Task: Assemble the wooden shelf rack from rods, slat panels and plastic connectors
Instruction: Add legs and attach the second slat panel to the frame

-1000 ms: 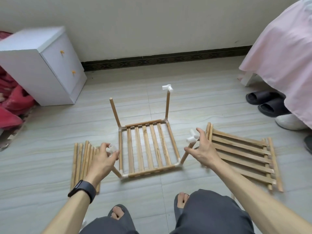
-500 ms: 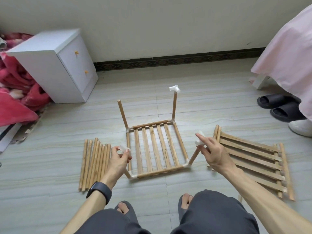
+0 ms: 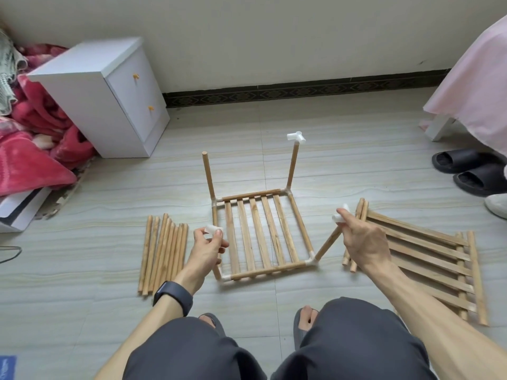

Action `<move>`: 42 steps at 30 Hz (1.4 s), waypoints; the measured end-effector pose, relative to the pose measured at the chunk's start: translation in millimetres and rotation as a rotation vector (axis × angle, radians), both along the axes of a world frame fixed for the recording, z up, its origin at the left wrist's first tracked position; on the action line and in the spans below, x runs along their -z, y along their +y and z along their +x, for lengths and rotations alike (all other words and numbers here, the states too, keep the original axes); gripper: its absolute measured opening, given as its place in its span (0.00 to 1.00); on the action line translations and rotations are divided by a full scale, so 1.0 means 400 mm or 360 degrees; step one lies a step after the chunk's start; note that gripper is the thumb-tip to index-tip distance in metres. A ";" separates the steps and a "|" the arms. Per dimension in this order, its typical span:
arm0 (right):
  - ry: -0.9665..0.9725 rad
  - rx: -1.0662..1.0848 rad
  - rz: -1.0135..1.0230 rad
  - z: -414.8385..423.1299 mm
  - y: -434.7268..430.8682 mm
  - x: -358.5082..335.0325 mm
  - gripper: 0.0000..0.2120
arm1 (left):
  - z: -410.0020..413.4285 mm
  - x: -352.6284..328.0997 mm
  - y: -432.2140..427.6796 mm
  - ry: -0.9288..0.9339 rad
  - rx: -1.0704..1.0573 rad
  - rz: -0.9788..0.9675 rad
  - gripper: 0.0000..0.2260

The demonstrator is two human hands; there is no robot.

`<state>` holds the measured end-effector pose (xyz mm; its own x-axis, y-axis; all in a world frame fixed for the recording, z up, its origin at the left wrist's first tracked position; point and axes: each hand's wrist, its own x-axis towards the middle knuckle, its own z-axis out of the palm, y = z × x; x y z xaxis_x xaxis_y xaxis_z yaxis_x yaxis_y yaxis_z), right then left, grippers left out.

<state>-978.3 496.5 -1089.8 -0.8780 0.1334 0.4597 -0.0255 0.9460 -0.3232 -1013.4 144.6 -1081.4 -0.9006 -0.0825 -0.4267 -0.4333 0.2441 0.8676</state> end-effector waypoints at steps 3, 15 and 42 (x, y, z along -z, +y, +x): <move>-0.0046 0.0023 -0.0068 0.004 -0.002 -0.003 0.13 | 0.008 -0.016 0.001 -0.0002 0.0048 0.0027 0.14; -0.0093 0.0170 0.0201 0.024 -0.112 -0.001 0.24 | 0.026 -0.103 -0.124 0.0001 -0.0055 0.0279 0.21; -0.1642 -0.0548 -0.2497 -0.074 -0.550 -0.153 0.20 | 0.057 -0.152 -0.181 0.0064 0.0171 0.0373 0.13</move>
